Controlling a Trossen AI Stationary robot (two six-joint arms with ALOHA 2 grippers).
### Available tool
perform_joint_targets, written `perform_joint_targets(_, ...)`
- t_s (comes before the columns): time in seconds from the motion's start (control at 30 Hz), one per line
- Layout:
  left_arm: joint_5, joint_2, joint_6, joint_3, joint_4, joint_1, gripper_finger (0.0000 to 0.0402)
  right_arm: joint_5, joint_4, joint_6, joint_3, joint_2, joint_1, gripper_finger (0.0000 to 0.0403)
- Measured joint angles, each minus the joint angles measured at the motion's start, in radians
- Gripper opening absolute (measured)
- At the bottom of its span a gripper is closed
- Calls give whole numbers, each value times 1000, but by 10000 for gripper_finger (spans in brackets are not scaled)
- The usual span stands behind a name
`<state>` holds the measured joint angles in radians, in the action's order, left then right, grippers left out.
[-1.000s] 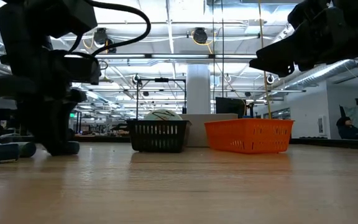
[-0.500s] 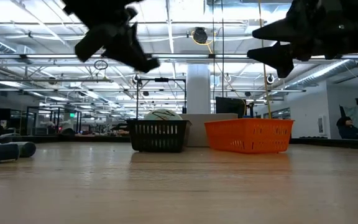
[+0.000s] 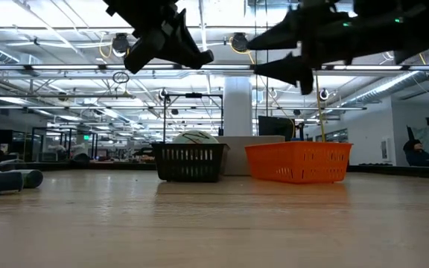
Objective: Pick & Place Food Item
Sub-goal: Put the dark green food coloring into the orange bin
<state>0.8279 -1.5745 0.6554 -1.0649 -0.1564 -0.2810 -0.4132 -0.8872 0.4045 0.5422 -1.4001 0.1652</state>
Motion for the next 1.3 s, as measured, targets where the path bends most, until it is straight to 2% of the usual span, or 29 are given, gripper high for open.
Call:
perform_joint_targets(0.37,22,1,78,0,-1,-11,60,95,1,4,193,-213,-62,262)
perform_joint_targets(0.5,25,1,84,0,-9,-11,61,154,-6,31,226,-238,-80,274)
perform_joint_targets(0.67,14,1,83,0,-6,-11,56,166,-1,31,244,-240,-95,274)
perform_joint_targets(0.93,11,1,83,0,12,-11,62,261,18,59,245,-239,-124,248)
perform_joint_targets(1.3,-19,1,68,0,41,-8,64,272,21,55,245,-240,-125,193)
